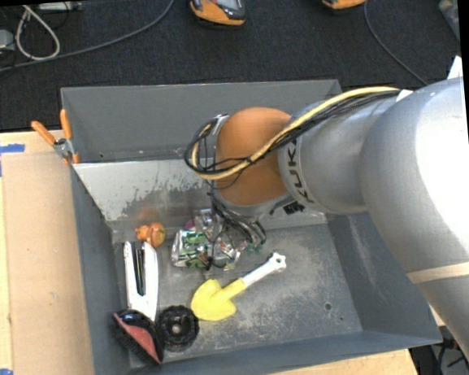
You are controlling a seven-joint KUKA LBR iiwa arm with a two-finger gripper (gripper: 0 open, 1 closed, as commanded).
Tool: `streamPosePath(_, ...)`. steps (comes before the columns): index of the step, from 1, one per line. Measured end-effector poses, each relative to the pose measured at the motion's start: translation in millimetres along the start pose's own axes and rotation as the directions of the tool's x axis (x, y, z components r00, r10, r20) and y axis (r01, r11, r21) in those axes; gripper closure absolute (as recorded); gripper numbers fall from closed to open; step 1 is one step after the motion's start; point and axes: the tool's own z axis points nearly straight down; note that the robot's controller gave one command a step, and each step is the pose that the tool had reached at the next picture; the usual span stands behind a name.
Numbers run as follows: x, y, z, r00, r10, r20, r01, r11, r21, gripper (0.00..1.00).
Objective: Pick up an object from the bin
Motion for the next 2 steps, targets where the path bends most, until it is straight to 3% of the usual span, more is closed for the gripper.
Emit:
streamPosePath(1,2.8,0.0,-15.9,1.0,0.002,-0.01,-0.002,1.0,0.0,1.0)
streamPosePath(2,2.4,0.2,-62.4,1.0,0.003,-0.008,-0.003,1.0,0.0,1.0)
